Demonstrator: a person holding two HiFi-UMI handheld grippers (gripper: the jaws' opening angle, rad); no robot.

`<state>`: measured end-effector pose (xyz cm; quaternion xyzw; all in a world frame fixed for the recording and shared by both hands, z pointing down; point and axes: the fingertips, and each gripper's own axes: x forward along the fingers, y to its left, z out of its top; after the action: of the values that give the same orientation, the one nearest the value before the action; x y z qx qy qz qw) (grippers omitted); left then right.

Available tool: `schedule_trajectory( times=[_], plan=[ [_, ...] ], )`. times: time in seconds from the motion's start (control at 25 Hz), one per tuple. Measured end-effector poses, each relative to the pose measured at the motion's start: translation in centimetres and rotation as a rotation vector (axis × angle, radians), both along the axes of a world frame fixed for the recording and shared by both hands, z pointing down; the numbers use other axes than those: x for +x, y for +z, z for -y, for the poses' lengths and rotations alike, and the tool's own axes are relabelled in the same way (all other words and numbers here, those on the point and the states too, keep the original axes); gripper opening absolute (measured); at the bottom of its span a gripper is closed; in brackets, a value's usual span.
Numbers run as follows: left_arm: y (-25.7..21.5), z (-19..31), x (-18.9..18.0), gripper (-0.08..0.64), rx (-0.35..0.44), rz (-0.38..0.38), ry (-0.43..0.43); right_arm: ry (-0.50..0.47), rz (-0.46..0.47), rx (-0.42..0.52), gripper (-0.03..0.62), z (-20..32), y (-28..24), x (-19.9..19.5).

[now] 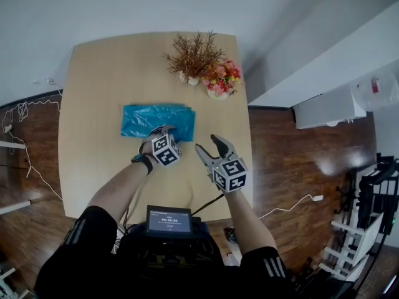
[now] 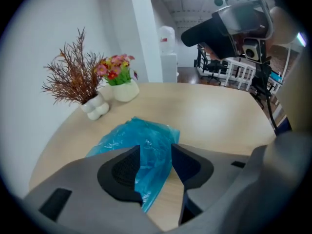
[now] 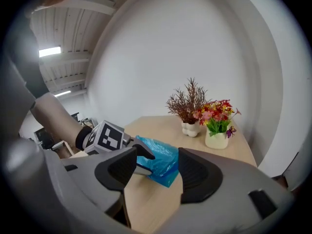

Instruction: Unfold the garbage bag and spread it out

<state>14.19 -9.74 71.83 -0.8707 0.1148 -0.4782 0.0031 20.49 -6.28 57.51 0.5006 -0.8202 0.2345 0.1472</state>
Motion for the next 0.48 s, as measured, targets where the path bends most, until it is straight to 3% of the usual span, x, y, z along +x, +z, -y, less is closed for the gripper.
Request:
schedule_trajectory(
  times=[0.16,0.36,0.48],
  plan=[
    [1.6,0.5,0.9,0.21,-0.045,0.003,-0.03,-0.009,-0.011,-0.045,0.267,-0.1,2.6,0.1],
    [3.4,0.6,1.4,0.207,-0.176,-0.011,-0.107,-0.006,0.006,-0.074,0.267,-0.1,4.0,0.1],
    [3.5,0.6,1.5,0.169,-0.241,-0.039,-0.154,-0.009,0.012,-0.08,0.267,-0.1,4.4,-0.1]
  ],
)
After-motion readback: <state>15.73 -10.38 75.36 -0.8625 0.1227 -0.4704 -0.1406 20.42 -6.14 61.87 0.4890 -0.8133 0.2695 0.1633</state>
